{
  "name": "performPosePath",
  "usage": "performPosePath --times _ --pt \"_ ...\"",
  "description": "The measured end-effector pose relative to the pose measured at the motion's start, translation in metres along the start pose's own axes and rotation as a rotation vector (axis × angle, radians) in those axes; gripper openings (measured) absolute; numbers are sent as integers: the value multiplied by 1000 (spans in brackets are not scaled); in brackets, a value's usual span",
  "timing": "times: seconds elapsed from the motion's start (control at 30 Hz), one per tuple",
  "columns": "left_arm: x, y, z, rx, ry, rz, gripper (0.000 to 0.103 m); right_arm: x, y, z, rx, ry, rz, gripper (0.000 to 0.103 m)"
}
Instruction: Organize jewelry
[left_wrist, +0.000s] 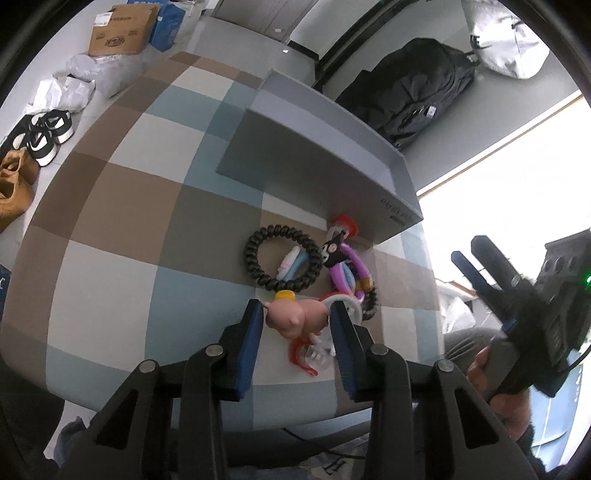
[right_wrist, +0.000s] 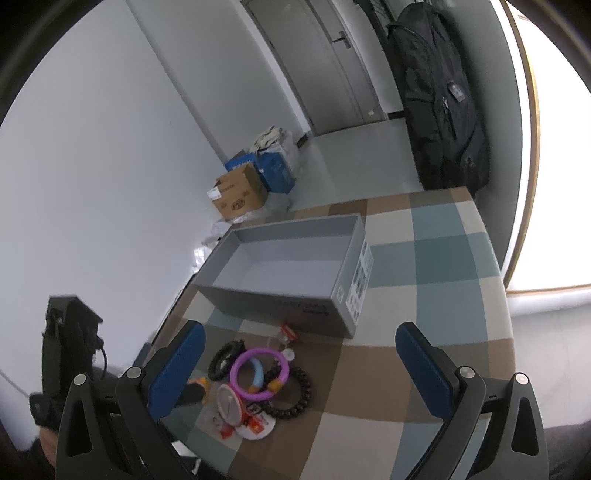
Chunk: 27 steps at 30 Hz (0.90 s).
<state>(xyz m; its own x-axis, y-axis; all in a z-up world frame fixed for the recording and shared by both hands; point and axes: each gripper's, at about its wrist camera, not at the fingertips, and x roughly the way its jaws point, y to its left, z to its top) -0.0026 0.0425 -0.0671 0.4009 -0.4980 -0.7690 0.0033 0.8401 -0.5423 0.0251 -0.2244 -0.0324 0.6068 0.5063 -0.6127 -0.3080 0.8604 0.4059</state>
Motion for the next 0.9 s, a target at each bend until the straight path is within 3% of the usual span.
performPosePath --times 0.23,0.4,0.57,0.63,0.9 --pt "-16 -1 8 -20 -56 -56 31 3 12 -16 -12 71 73 101" --pt "-23 -2 15 -30 -100 -79 31 10 21 -37 26 169 111 85" --pt "-29 -4 20 -36 -135 -80 31 9 36 -53 26 207 138 71" --pt "-30 -5 21 -38 -142 -89 31 9 47 -59 -1 219 131 68" --pt "-39 1 21 -36 -160 -100 31 26 89 -78 -122 254 46 39"
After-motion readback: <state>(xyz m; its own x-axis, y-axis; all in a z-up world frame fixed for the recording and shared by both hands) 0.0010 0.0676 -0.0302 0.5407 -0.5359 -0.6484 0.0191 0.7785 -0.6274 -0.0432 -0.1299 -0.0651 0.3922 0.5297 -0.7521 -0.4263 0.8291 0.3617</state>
